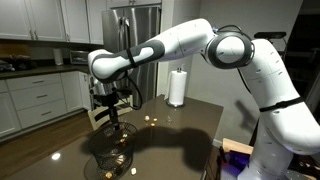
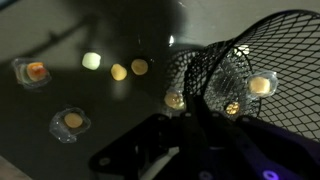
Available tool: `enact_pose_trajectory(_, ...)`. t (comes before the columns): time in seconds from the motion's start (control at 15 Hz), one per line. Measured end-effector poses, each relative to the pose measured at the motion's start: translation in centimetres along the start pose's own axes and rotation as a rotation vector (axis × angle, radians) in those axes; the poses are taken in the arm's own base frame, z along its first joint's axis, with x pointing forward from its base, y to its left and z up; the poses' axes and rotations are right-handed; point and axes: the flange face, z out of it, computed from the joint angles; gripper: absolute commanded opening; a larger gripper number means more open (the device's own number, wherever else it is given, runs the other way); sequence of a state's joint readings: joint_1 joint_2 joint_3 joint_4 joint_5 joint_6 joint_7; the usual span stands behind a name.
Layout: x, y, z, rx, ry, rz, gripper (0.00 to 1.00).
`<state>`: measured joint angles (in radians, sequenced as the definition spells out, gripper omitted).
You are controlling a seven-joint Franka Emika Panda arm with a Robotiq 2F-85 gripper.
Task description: Move the black basket to the left
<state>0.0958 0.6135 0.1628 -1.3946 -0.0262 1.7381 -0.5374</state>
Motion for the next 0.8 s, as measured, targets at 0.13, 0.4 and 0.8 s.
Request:
enact_pose_trajectory(0.13, 0.6, -0.1, 0.3, 0.037, 0.011, 0.034, 0.03)
enact_pose_trajectory(0.4, 1.9, -0.3, 0.9, 0.109, 0.033, 0.106, 0.03)
enact_pose_trajectory(0.8, 3.7, -0.5, 2.1, 0.151, 0.044, 0.205, 0.03)
